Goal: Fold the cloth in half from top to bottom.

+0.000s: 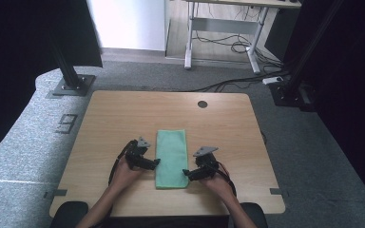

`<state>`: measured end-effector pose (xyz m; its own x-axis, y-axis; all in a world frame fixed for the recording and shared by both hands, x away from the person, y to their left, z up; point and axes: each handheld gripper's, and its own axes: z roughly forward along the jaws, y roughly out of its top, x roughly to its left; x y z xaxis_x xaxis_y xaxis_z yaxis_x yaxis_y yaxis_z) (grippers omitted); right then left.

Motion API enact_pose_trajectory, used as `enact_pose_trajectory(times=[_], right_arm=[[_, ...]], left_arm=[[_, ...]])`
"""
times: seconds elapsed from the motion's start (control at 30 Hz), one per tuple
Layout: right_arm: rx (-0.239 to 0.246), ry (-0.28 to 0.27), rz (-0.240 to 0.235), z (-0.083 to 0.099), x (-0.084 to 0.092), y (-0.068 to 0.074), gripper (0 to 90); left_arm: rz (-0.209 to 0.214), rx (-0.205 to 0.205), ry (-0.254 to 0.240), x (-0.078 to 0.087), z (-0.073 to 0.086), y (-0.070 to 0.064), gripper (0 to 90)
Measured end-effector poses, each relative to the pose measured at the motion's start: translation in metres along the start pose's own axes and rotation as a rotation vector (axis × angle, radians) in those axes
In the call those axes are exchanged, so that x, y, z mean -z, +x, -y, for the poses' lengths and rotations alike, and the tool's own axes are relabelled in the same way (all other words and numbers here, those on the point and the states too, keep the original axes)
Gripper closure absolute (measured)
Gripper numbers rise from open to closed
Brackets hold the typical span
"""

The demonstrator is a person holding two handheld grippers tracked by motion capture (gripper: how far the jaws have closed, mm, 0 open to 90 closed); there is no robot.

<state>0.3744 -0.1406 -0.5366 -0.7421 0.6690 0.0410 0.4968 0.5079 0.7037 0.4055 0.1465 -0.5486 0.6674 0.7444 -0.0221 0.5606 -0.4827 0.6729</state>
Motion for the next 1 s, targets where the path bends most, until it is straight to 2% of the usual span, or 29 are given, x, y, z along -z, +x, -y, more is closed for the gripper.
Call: enact_pose_trajectory(times=[0.1,0.2,0.47,0.67,0.9,1.0], right_arm=[[-0.007,-0.001,0.009,-0.008,-0.002,-0.009,12.9],[-0.026,0.018,-0.015,-0.017,-0.003,-0.019,12.7],[-0.040,-0.014,0.023,-0.040,-0.017,-0.034,14.2],[-0.047,-0.023,0.045,-0.060,-0.026,-0.046,19.8],[-0.061,-0.021,0.059,-0.075,-0.034,-0.062,24.3],[-0.061,-0.016,0.066,-0.081,-0.040,-0.067,29.1]], left_arm=[[-0.001,0.001,0.000,0.000,0.000,0.000,3.9],[-0.001,-0.001,0.001,0.000,0.000,0.000,3.9],[-0.001,0.001,0.001,0.000,0.000,0.000,3.9],[-0.003,0.003,0.000,0.000,0.000,0.000,4.0],[-0.002,0.002,0.001,0.000,0.000,0.000,4.0],[-0.002,0.002,0.001,0.000,0.000,0.000,4.0]])
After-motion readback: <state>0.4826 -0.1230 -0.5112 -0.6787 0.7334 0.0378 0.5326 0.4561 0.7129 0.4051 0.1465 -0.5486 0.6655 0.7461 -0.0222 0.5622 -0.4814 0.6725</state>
